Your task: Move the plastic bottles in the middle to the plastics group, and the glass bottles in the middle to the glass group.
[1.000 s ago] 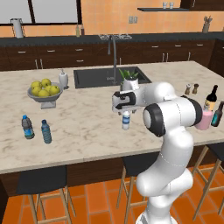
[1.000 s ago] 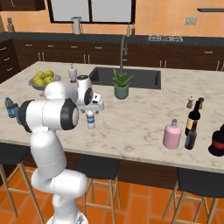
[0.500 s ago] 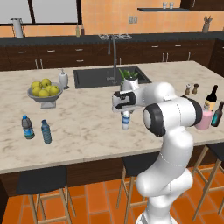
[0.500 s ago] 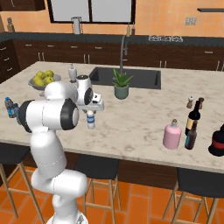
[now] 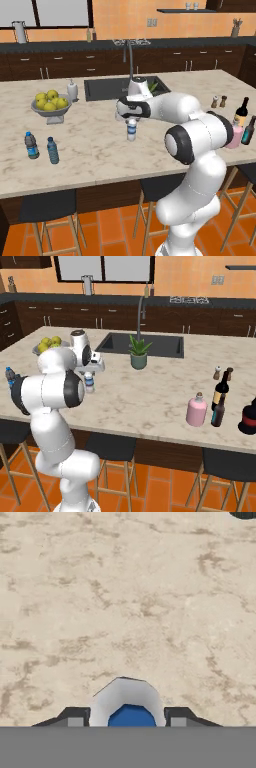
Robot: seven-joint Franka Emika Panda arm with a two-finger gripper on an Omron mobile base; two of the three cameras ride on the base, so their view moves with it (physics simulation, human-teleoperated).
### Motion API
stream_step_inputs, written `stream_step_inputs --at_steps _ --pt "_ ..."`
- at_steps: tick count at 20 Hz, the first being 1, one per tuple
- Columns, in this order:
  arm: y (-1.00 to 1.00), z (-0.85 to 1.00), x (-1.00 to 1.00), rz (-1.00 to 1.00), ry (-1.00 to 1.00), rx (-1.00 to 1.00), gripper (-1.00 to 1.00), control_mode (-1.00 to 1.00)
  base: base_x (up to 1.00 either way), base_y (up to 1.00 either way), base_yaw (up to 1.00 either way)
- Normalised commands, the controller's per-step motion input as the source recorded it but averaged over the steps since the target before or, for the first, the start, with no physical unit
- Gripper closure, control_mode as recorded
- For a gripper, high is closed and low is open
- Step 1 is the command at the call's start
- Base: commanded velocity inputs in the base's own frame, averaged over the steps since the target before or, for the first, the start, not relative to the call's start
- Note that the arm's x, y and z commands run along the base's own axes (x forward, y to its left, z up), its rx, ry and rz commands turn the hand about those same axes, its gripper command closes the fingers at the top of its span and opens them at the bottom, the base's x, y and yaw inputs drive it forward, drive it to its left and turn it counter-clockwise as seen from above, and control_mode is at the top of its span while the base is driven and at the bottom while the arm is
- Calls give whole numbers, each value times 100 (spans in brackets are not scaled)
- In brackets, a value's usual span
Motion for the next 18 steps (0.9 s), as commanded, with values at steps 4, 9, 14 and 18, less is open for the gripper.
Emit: stream_step_inputs --at_steps 4,9,14,18 --pt "97 41 -2 40 1 4 100 -100 0 0 0" --pt "100 8 0 42 7 2 100 -100 0 0 0" --pt "100 -6 0 31 2 0 100 -100 0 0 0" --pt "97 -3 0 22 -5 0 100 -100 0 0 0"
